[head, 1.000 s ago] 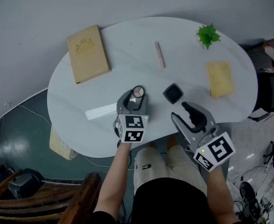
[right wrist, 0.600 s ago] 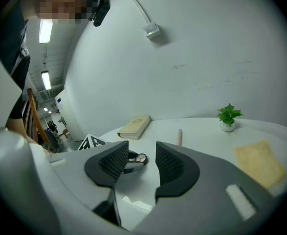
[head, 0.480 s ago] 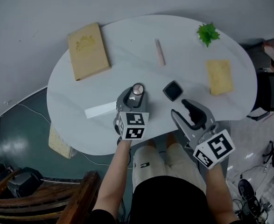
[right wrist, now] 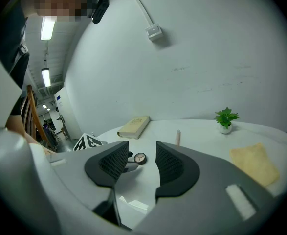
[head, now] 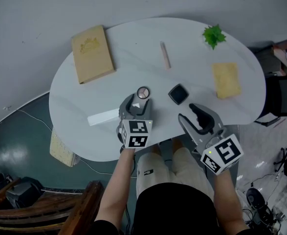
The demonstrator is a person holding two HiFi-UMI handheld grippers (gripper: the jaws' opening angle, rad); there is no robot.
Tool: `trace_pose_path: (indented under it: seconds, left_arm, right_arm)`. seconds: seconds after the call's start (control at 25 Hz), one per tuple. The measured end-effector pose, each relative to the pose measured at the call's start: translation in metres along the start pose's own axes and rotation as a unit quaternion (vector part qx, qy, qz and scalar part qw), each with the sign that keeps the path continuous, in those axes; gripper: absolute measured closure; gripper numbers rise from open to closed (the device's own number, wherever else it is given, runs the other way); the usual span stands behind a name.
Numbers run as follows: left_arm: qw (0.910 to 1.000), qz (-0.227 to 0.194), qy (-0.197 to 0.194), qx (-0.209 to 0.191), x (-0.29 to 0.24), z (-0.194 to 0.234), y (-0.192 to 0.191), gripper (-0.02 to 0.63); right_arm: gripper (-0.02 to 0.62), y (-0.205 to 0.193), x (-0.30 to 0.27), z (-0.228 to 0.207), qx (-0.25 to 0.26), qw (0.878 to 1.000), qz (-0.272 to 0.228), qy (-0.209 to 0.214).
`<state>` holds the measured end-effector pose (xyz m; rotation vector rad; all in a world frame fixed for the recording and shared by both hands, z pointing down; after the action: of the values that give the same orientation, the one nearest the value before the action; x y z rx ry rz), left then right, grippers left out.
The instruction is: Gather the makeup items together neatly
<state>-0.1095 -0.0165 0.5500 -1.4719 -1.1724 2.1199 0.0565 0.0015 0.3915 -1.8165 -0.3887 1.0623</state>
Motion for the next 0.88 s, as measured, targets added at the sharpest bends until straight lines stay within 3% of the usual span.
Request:
trace_pose_path:
  seconds: [0.88]
  left_arm:
    - [0.9987, -0.047, -0.015, 0.013, 0.081, -0.034, 0.039, 0.383]
  right_arm:
    - [0.414, -0.022, -0.003, -0.006, 0.036, 0.999, 0.019, -0.019]
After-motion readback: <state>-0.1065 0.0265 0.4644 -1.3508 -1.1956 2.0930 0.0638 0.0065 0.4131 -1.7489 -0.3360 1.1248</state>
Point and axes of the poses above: the fingertips, and each gripper's own axes: x backward along the fingers, z to its left, y out of its top, the point moved 4 cm from there along x, backward along the fingers, and after that the axes turned 12 degrees about -y, right-handed, at the moved point
